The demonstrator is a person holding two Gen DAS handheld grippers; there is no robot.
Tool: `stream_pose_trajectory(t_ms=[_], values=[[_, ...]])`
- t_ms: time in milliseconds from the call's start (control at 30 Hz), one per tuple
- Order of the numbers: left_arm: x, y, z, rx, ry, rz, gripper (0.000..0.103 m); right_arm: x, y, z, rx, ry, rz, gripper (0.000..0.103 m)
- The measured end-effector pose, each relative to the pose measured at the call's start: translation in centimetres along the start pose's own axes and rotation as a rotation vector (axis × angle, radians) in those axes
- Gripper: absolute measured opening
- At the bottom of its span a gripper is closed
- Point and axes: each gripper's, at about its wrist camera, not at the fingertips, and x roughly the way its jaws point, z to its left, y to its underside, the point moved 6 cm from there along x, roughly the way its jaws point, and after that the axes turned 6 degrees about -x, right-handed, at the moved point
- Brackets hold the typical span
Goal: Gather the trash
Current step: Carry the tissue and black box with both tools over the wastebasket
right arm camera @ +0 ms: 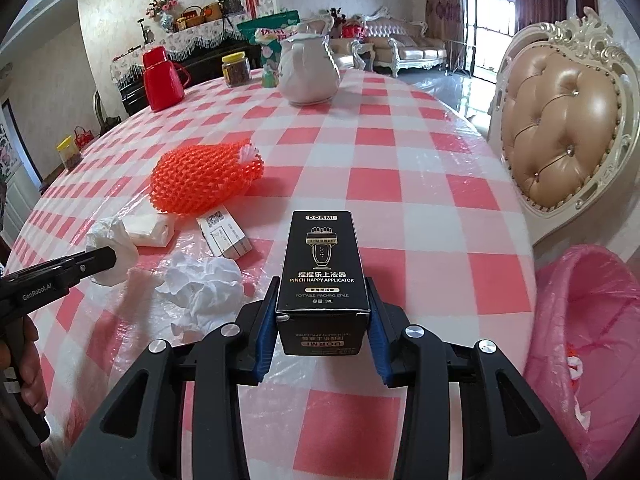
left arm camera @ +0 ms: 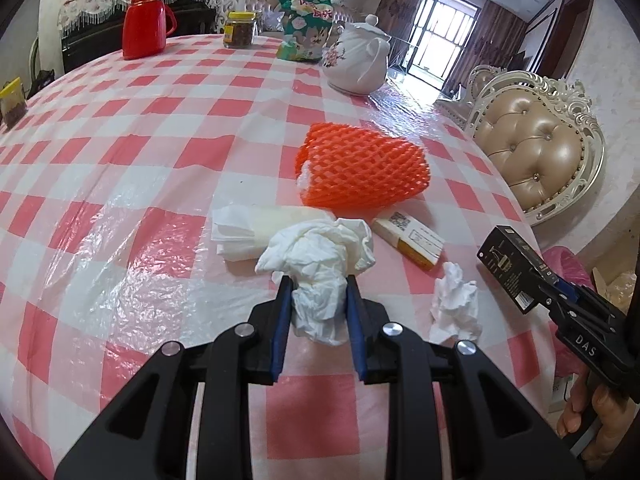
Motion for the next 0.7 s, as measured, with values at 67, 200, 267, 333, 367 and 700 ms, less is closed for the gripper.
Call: stream_pose_trajectory(t_ms=[67, 200, 267, 333, 367, 700], values=[[-0.4, 0.0, -0.3, 0.003, 0.002, -0.006, 0.025, -0.6, 0.0, -0.2, 0.001, 0.006, -0.012, 0.038], [-1.2, 0.0, -1.0, 0.013, 0.009, -0.020, 0.025, -1.8, 0.2, -0.5, 0.006, 0.014, -0.032, 0.038], [-1.6, 0.0, -1.4, 0.020, 0.013, -0.026, 0.025, -2.4, 0.2, -0.8, 0.011, 0.018, -0.042, 0.038], [-2.1, 0.0, -1.9, 0.027, 0.017, -0.032, 0.025, -3.1, 0.3, -1.2, 0.017, 0.028, -0.054, 0.038], [-2.3, 0.0, -2.2, 0.031, 0.020, -0.035, 0.025, -3.3, 0.3, -1.4, 0.021, 0.032, -0.059, 0.038], [-3.9, 0.4, -5.7, 0.085, 0.059, -0.061, 0.025, -6.6, 1.3, -4.4, 0.063, 0.090, -0.108, 0.038]])
